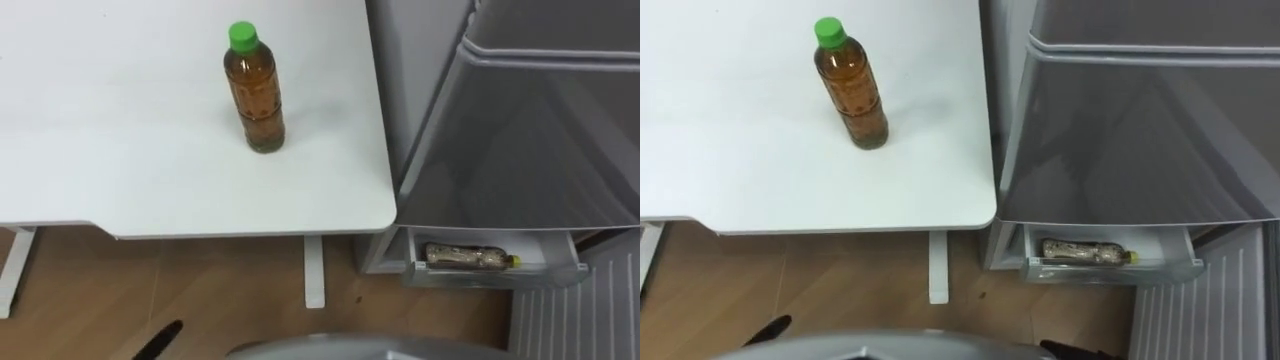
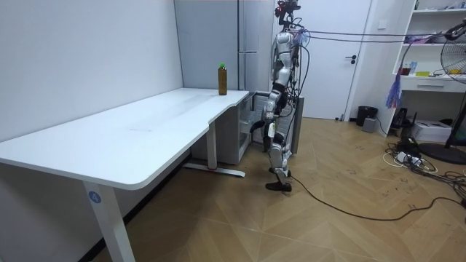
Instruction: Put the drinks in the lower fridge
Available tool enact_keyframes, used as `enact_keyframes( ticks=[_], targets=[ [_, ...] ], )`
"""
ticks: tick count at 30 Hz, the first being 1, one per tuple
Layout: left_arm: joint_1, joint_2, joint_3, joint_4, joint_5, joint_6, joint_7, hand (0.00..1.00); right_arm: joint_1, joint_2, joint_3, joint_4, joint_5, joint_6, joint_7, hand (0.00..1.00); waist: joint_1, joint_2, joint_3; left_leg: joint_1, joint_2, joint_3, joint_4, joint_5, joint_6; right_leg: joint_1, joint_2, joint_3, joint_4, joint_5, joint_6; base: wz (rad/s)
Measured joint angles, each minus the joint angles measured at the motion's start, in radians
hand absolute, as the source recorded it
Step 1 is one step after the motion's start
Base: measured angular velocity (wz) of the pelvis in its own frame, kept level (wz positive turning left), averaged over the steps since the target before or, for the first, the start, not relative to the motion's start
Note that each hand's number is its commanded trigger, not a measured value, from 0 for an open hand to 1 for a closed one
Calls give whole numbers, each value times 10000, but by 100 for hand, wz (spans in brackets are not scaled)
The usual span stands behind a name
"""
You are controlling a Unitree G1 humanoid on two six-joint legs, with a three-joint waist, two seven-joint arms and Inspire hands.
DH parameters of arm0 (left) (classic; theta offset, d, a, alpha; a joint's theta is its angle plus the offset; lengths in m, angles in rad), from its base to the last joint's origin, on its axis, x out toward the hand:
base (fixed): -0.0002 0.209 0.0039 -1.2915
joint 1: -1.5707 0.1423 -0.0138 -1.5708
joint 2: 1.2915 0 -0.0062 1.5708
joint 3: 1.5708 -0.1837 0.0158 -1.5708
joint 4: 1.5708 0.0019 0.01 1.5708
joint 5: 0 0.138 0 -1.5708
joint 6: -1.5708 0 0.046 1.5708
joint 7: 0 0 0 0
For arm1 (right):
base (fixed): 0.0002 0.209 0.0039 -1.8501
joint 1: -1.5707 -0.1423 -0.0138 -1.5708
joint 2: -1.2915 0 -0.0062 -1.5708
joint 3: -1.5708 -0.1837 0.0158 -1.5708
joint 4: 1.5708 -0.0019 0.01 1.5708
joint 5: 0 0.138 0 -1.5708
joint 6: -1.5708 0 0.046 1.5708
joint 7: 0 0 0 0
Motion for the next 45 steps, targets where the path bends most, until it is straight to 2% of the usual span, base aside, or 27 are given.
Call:
enact_keyframes(
  ticks=[2, 7, 9, 11, 16, 19, 23, 28, 32, 34, 37, 41, 45],
  targets=[
    [77, -48, 191, -835, -579, -122, 665, 0, 13, 20, -19, -124, -268, -19, -97, 0, -3, -17, -36, 5, -19, -34, -33, 15, 20, -24, -3, 39, 3, 0, 0, -5],
    [-110, -33, 557, -1715, -635, -761, 1556, 0, 52, 106, -410, -312, -1436, -88, -331, 0, -3, -11, -91, 18, -116, -74, -47, 70, 52, -90, -37, 142, 6, 0, 0, -6],
    [-90, -12, 711, -2078, -649, -916, 2004, 0, 146, 171, -511, -449, -1806, -184, -508, 0, -11, -8, -103, 6, -137, -325, -50, 78, 68, -45, -51, 134, 8, 1, 1, -5],
    [23, -6, 723, -2827, -652, -1188, 2587, 0, 248, 223, -634, -744, -2147, -252, -583, 0, -39, -24, -116, 9, -172, -359, -49, 85, 79, -43, -57, 132, 10, 1, 1, 0],
    [47, -3, 567, -3948, -540, -1753, 3280, 0, 278, 257, -653, -741, -2497, -377, -693, 0, -64, -11, -135, 101, -175, -448, -38, 90, 86, 67, -49, 123, 14, 1, 1, 2],
    [79, -2, 543, -4765, -460, -1895, 3906, 0, 433, 275, -725, -806, -2524, -503, -762, 0, -70, 36, -153, 91, -172, -703, -66, 89, 91, 95, -48, 70, 15, 1, 0, 5],
    [80, 41, 563, -5957, 1251, -2259, 4717, 0, 692, 249, -792, -1046, -2623, -624, -824, 0, -10, 159, -208, 103, -190, -788, -65, 91, 90, 98, -30, 40, 22, 2, -2, 0],
    [69, 118, 564, -7496, 3204, -2381, 5337, 0, 740, 237, -774, -1045, -2628, -689, -878, 0, -30, 186, -185, 178, -195, -931, -76, 92, 91, 228, -26, -49, 10, 1, -1, 5],
    [28, 214, 562, -8071, 4787, -2548, 5495, 0, 816, 254, -743, -1058, -2632, -828, -940, 0, -24, 111, -137, 192, -250, -977, -87, 94, 92, 259, -32, -124, 4, 1, 0, 3],
    [29, 221, 562, -8291, 5194, -2567, 5522, 0, 847, 252, -679, -1058, -2633, -894, -940, 0, -20, 154, -161, 187, -257, -980, -88, 93, 93, 254, -36, -133, 4, 0, 0, 0],
    [32, 236, 561, -9094, 5531, -2596, 5576, 0, 854, 280, -573, -1050, -2665, -936, -938, 0, -7, 81, -112, 177, -255, -996, -95, 93, 93, 233, -31, -121, 12, 0, 1, 0],
    [-97, 471, 527, -9484, 6407, -2672, 5505, 0, 825, 372, -577, -1024, -2703, -939, -892, 0, -85, 94, -104, 107, -313, -1413, -80, 92, 100, 207, -18, -161, -5, 0, 1, 5],
    [-120, 490, 514, -9932, 6670, -2672, 5244, 0, 908, 362, -584, -1022, -2726, -944, -696, 0, -152, 146, -85, 96, -304, -1435, -78, 92, 101, 191, -3, -156, -16, -3, 1, 1]
  ],
)
